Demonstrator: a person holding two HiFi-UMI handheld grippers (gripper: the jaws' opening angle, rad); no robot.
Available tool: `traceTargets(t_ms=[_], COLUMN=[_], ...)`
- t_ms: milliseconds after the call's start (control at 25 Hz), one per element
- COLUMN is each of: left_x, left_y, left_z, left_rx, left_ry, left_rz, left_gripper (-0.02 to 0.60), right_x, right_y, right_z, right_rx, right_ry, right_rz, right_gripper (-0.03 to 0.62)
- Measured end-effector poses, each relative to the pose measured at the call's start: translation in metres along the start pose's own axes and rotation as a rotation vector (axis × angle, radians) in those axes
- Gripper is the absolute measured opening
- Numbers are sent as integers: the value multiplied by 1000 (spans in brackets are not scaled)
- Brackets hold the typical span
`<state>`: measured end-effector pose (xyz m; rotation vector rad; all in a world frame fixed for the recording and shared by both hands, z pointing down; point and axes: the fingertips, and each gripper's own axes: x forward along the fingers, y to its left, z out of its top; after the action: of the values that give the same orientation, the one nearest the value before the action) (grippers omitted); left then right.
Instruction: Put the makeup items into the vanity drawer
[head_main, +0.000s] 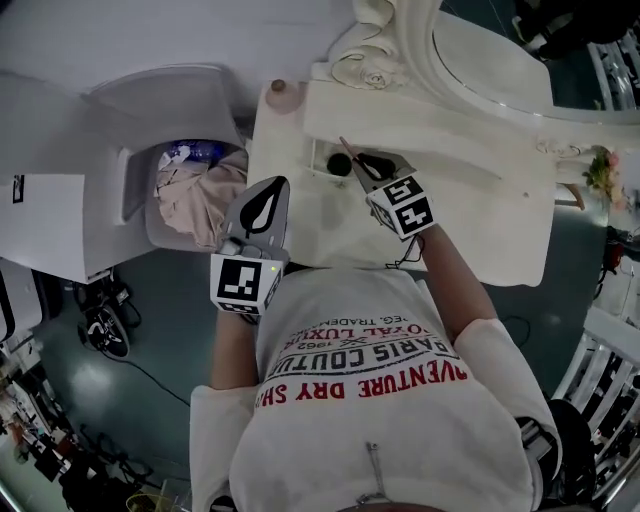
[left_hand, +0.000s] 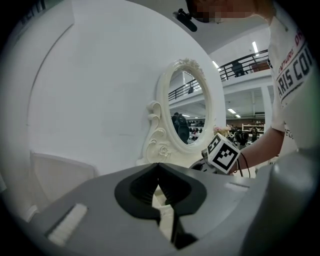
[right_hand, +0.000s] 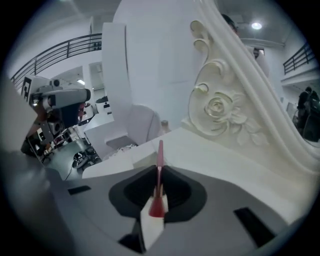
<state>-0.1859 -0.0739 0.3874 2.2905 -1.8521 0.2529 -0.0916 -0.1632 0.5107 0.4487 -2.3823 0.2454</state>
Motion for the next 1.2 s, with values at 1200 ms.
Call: traceTargets(t_ms=[1200], left_x=[11], left_y=[-6], left_z=[-9], left_rx=[-5], left_ry=[16], left_rz=[-48], left_gripper=[11], right_x=[-13], right_y=[-15], right_z=[-39], right_rx=[27], right_ry=[84], right_rz=[-66], right_gripper=[183])
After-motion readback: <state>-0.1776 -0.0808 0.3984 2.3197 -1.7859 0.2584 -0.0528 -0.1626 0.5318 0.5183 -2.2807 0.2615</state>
